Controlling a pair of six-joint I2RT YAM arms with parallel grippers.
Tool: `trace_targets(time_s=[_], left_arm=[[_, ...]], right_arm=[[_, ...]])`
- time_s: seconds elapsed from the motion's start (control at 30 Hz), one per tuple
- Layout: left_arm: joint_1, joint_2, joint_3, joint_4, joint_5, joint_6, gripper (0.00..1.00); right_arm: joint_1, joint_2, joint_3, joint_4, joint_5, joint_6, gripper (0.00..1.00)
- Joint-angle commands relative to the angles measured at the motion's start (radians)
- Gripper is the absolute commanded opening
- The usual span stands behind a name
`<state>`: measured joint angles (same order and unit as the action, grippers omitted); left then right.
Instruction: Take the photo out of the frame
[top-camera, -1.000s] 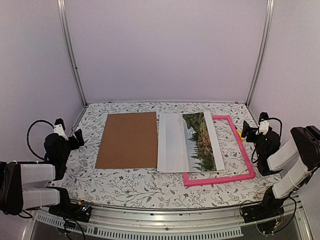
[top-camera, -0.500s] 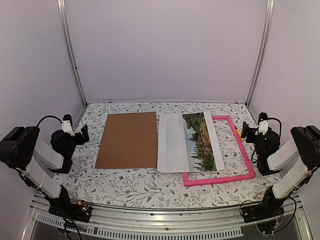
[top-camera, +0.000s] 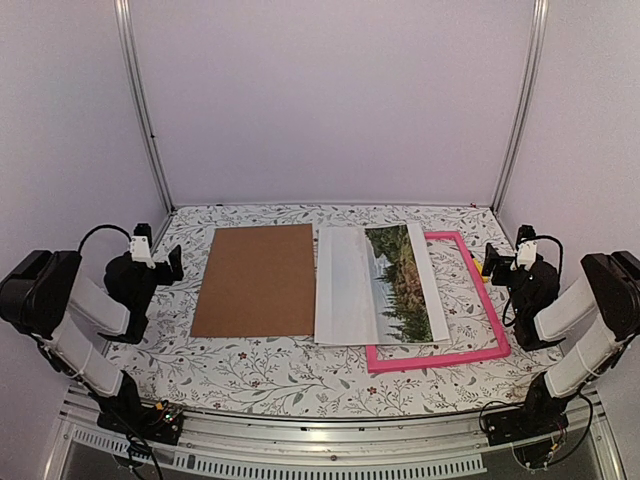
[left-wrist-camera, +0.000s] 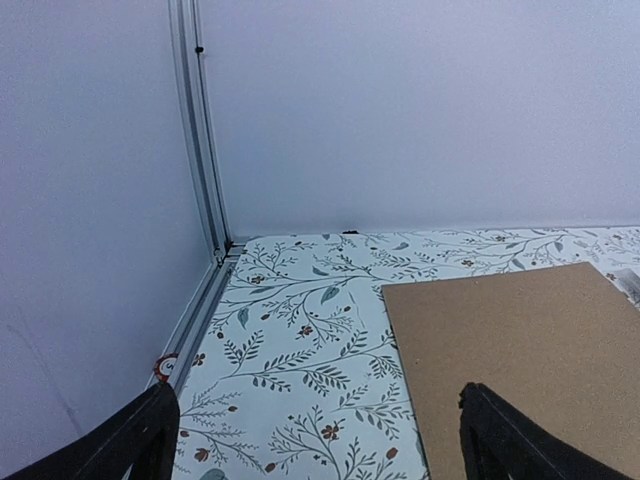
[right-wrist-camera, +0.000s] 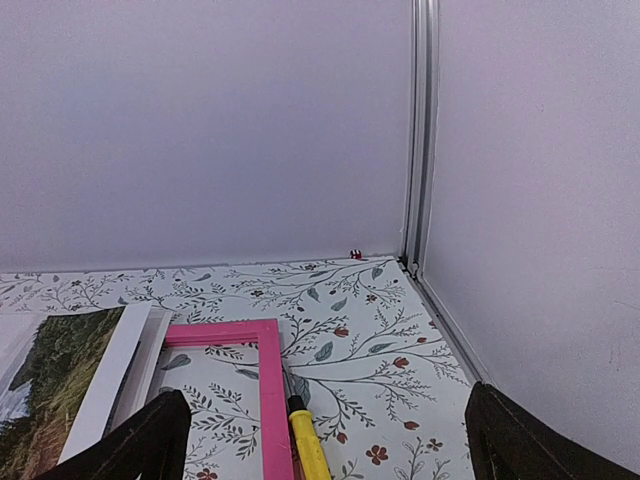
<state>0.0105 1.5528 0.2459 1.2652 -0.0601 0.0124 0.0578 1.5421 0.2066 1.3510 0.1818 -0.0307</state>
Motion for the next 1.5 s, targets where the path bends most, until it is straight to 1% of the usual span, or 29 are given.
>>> trace_targets(time_s=[0.0, 1.47], left_arm=[[-0.007, 0.009, 0.01, 0.013, 0.009, 0.021, 0.99], [-0.007, 0.009, 0.01, 0.013, 0.009, 0.021, 0.99]], right_arm=[[-0.004, 0.011, 0.018, -0.001, 0.015, -0.002, 0.99], [-0.016, 0.012, 0.03, -0.022, -0.01, 0.004, 0.99]])
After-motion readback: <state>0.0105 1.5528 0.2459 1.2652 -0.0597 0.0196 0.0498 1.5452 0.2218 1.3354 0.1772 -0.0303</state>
